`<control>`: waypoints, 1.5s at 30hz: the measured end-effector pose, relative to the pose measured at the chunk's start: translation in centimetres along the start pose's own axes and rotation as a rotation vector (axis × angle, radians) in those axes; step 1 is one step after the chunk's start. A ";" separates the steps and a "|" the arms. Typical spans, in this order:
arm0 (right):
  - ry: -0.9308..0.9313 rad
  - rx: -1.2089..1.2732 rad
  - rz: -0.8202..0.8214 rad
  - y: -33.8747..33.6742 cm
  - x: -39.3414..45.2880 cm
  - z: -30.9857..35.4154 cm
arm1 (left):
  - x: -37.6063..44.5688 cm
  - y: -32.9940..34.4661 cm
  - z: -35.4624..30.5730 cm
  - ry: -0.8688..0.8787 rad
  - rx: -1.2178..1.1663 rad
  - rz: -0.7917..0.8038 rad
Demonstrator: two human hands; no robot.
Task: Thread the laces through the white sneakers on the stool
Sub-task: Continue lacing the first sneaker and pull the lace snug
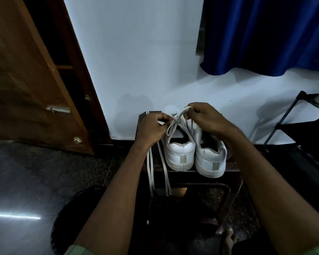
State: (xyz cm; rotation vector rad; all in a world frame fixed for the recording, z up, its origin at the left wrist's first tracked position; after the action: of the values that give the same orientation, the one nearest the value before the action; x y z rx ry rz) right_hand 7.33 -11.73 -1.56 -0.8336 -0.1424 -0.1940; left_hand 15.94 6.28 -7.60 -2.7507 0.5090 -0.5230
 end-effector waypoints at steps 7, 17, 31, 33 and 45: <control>-0.019 -0.015 -0.046 1.7 1.1 1.1 | 0.0 0.1 0.0 0.049 0.007 0.085; 0.086 -0.112 -0.029 1.6 1.5 -0.1 | 0.2 0.2 -0.3 -0.017 -0.186 0.066; 0.211 0.089 0.025 0.7 0.5 0.4 | -0.1 -0.4 -1.2 -0.168 -0.318 0.190; 0.236 0.170 0.054 0.4 0.4 0.3 | 0.0 -0.3 -1.2 -0.160 -0.317 0.173; 0.061 -0.080 0.022 0.3 0.3 -0.2 | -0.2 -0.3 -1.5 -0.260 -0.387 0.119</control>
State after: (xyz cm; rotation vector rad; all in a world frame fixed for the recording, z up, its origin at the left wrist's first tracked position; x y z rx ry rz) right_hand 7.71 -11.70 -1.87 -0.9077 -0.0683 -0.2057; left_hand 15.27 6.28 -6.24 -3.0599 0.7697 -0.0349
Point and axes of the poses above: each hand's wrist, its own x-axis towards the middle knuckle, its own y-axis out of the palm, z = x × y, the point moved 1 cm from there along x, towards the middle knuckle, and after that the axes turned 8 degrees about -x, right-handed, at the moved point
